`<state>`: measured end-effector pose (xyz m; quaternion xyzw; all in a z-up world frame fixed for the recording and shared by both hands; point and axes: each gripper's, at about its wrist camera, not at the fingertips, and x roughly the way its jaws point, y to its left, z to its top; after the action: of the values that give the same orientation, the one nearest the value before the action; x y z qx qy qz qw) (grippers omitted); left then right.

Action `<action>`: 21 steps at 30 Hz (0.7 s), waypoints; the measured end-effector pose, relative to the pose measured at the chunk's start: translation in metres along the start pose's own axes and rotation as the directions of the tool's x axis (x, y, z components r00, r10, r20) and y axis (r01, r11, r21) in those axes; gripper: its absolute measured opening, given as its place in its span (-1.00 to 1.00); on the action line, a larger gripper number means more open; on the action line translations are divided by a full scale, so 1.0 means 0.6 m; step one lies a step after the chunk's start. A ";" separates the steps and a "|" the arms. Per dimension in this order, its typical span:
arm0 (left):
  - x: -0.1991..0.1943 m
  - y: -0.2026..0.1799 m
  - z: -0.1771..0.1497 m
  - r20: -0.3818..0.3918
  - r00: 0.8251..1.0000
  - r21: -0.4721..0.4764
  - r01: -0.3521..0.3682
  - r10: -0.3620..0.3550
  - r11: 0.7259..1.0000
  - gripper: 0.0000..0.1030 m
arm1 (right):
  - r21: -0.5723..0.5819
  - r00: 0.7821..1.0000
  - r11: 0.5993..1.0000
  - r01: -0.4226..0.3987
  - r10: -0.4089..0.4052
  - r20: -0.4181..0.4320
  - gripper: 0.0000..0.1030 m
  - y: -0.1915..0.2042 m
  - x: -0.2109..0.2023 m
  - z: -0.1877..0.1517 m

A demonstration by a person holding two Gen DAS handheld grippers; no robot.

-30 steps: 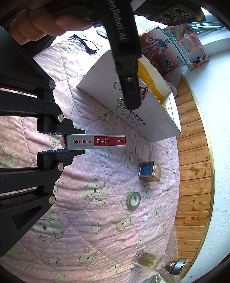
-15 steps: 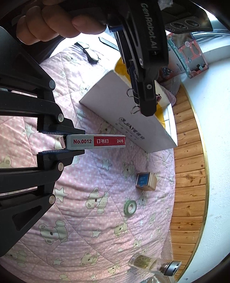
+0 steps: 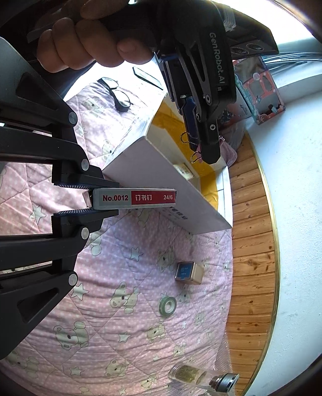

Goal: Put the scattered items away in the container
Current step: 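Lift the binder clip and staple box and carry both toward the white box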

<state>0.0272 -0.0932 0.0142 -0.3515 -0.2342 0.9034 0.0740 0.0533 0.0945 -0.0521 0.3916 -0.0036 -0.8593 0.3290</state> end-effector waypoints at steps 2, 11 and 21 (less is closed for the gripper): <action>-0.005 0.007 0.004 0.007 1.000 -0.012 -0.002 0.002 1.000 -0.49 | -0.004 1.000 1.000 -0.010 0.010 0.008 -0.72 0.009 -0.005 0.006; -0.037 0.054 0.028 0.057 0.998 -0.073 -0.010 0.015 0.997 -0.49 | -0.032 0.998 0.999 -0.044 0.045 0.036 -0.72 0.042 -0.015 0.038; -0.064 0.112 0.043 0.087 0.995 -0.130 -0.041 0.053 0.991 -0.49 | -0.054 0.997 0.997 -0.058 0.060 0.043 -0.72 0.063 -0.009 0.069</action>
<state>0.0404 -0.1733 0.0219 -0.3200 -0.2866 0.9028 0.0192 0.0494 0.0577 -0.0097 0.3631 0.0001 -0.8576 0.3642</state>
